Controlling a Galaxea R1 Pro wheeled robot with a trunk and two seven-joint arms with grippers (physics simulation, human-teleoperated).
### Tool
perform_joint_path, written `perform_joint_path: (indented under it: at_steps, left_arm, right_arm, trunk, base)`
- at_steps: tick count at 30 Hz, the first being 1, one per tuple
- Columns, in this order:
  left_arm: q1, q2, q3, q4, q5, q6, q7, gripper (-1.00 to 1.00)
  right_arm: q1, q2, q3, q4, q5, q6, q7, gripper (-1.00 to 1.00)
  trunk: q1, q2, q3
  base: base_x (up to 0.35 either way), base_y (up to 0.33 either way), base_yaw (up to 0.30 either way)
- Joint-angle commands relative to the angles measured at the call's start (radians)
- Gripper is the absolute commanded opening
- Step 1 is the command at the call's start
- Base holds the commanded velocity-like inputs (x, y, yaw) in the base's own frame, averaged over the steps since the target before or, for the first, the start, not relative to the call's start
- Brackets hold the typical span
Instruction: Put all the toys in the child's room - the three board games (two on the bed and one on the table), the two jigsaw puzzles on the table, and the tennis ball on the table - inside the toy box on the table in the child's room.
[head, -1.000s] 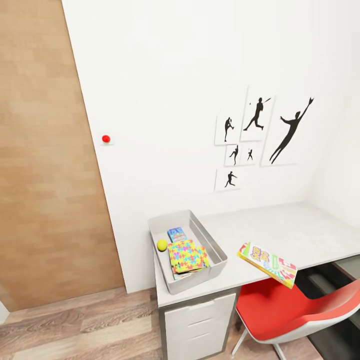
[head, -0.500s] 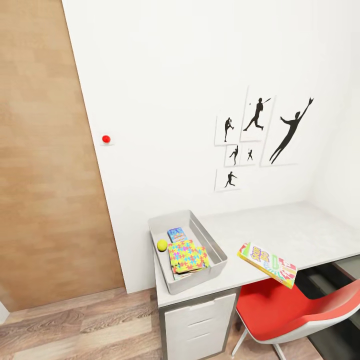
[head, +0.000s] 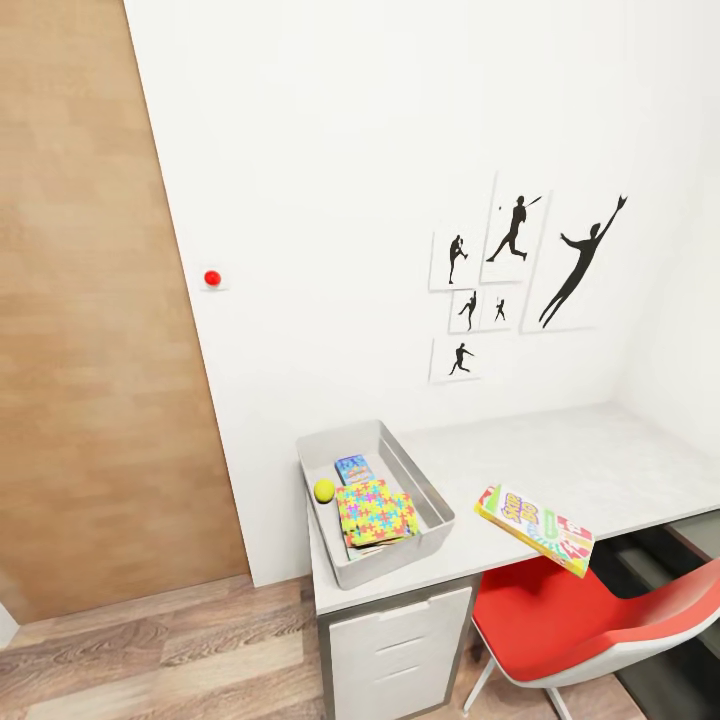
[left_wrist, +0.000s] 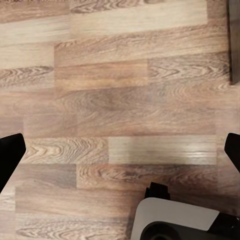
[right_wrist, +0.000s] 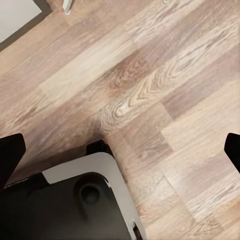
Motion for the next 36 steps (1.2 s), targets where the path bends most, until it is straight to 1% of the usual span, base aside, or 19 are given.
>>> perform_joint_path:
  at_steps: [1, 9, 13, 19, 24, 25, 26, 36]
  left_arm:
    - [-0.001, 0.000, 0.001, 0.001, 0.010, -0.005, 0.000, 1.00]
    - [-0.002, -0.001, 0.002, 0.000, 0.010, -0.007, -0.003, 1.00]
    - [-0.002, -0.001, 0.001, 0.000, 0.009, -0.009, -0.006, 1.00]
    - [-0.003, 0.000, 0.000, 0.000, 0.008, -0.010, -0.018, 1.00]
    - [-0.004, 0.006, 0.000, 0.000, 0.008, -0.010, -0.053, 1.00]
    - [-0.005, 0.011, 0.000, 0.000, 0.008, -0.010, -0.074, 1.00]
    - [-0.006, 0.013, 0.000, 0.000, 0.008, -0.010, -0.081, 1.00]
    - [-0.011, 0.031, -0.001, 0.000, 0.008, -0.009, -0.128, 1.00]
  right_arm:
    - [0.000, 0.002, 0.008, -0.002, -0.008, 0.003, -0.007, 1.00]
    - [0.000, 0.023, 0.005, -0.001, -0.011, 0.004, -0.010, 1.00]
    - [0.000, 0.028, 0.003, -0.001, -0.012, 0.003, -0.010, 1.00]
    - [0.000, 0.029, -0.002, 0.000, -0.017, 0.002, -0.008, 1.00]
    - [0.000, 0.030, -0.004, 0.000, -0.017, 0.001, -0.009, 1.00]
    - [0.000, 0.031, -0.002, 0.001, -0.016, 0.001, -0.009, 1.00]
    - [0.001, 0.031, -0.002, 0.001, -0.015, 0.000, -0.009, 1.00]
    - [0.003, 0.030, 0.003, 0.001, -0.011, 0.001, -0.007, 1.00]
  trunk:
    - [0.001, -0.002, -0.001]
    - [0.001, -0.002, -0.001]
    - [0.001, -0.002, 0.000]
    - [0.001, -0.002, 0.006]
    - [0.001, -0.002, 0.007]
    - [0.001, -0.002, 0.006]
    - [0.001, -0.002, 0.005]
    - [0.001, -0.002, -0.005]
  base:
    - [0.000, 0.000, 0.000]
    - [0.000, 0.000, 0.000]
    - [0.000, 0.000, -0.019]
    - [0.000, 0.000, -0.135]
    - [0.000, 0.000, -0.199]
    - [0.000, 0.000, -0.182]
    - [0.000, 0.000, -0.179]
    - [0.000, 0.000, -0.179]
